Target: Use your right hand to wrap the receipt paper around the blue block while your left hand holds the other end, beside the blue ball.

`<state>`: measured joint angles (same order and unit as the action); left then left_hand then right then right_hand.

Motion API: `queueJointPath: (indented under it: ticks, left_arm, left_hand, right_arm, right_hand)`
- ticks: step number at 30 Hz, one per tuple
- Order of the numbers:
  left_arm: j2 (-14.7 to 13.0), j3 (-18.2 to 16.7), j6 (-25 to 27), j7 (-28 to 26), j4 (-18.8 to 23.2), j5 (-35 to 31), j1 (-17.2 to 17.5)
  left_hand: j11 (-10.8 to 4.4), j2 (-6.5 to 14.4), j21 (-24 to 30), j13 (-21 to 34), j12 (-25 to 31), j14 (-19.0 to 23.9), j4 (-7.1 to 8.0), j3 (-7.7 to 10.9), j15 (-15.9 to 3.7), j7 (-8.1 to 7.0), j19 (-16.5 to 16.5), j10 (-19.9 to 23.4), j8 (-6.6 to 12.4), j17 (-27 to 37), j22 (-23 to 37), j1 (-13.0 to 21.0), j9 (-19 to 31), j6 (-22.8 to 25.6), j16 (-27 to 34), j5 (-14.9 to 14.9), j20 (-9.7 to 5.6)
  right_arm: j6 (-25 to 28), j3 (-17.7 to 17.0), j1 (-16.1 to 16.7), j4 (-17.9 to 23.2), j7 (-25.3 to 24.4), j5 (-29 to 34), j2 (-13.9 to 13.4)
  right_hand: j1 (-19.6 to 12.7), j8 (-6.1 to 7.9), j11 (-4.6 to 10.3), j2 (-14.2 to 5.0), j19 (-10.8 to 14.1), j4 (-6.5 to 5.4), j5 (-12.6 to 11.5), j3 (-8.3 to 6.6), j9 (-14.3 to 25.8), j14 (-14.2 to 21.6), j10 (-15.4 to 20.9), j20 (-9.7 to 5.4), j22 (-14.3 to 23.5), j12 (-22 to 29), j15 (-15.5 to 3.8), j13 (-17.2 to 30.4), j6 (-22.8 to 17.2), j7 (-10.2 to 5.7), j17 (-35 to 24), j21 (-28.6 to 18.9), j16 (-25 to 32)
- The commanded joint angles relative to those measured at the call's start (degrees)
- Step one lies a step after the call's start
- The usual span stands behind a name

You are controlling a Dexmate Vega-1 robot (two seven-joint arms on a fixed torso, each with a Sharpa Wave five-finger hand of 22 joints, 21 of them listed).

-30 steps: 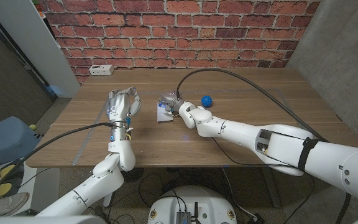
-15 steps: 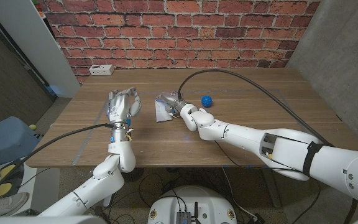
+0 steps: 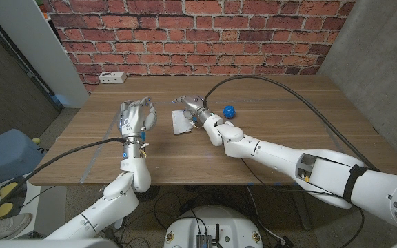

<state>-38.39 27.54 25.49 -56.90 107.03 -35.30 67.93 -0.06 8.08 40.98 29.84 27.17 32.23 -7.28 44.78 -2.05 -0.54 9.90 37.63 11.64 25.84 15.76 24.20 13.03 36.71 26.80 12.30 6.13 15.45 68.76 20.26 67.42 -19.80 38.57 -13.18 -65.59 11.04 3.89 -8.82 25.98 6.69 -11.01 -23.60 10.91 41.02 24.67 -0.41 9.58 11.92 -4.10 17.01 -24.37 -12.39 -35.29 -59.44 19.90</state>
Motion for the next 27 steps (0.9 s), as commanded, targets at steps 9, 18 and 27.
queueJointPath:
  ticks: [9, 18, 27]
  left_arm:
    - [0.48, -1.25, -0.78, 0.85, 1.10, 2.43, 1.09]
    - [0.91, -2.88, -4.44, 2.02, 1.08, 6.76, 1.61]
    - [1.03, -4.51, -8.39, 3.56, 0.56, 10.88, 1.86]
  left_hand:
    - [-1.19, -0.57, 1.77, -3.22, -5.52, -4.81, -0.78, 1.50, -0.33, -1.48, -1.39, -7.78, -0.67, -4.52, -0.70, -2.25, -0.49, -3.92, -6.23, 0.04, 0.34]
    - [-0.85, -1.05, 2.11, -5.18, -8.37, -7.86, -1.20, 1.80, -0.17, -2.22, -2.53, -10.67, -1.09, -6.96, -1.33, -3.08, -0.97, -7.29, -9.32, -0.03, -1.62]
    - [-1.18, -1.13, 2.13, -6.98, -10.68, -9.79, -0.84, 1.53, 0.31, -3.46, -3.80, -12.93, -1.35, -8.92, -2.01, -4.16, -1.42, -10.41, -11.41, -0.31, -0.84]
  right_arm:
    - [-8.08, -9.24, 4.92, 0.66, -9.43, -7.61, -0.73]
    - [-12.53, -13.51, 6.94, 1.70, -10.26, -13.69, -0.98]
    - [-18.43, -17.67, 8.74, 0.99, -12.36, -19.58, -0.37]
  right_hand:
    - [7.60, 0.19, -1.61, 1.67, 0.55, -3.20, 0.84, 1.06, 0.03, 0.43, 2.10, 0.57, 0.09, 0.58, -4.72, -0.65, -0.66, 2.66, 1.49, 1.33, -1.17]
    - [10.10, 0.46, -2.74, 1.79, 0.48, -3.93, 0.64, 1.02, 0.01, 0.47, 3.62, 1.06, 0.10, 0.87, -3.87, -0.95, -1.79, 5.31, 1.94, 2.05, -1.50]
    - [11.51, 1.36, -3.58, 1.62, 0.61, -4.02, 0.34, 0.41, -0.02, 1.29, 5.56, 1.42, 0.14, 1.27, -2.96, -1.23, -4.97, 7.03, 2.51, 2.62, -1.59]
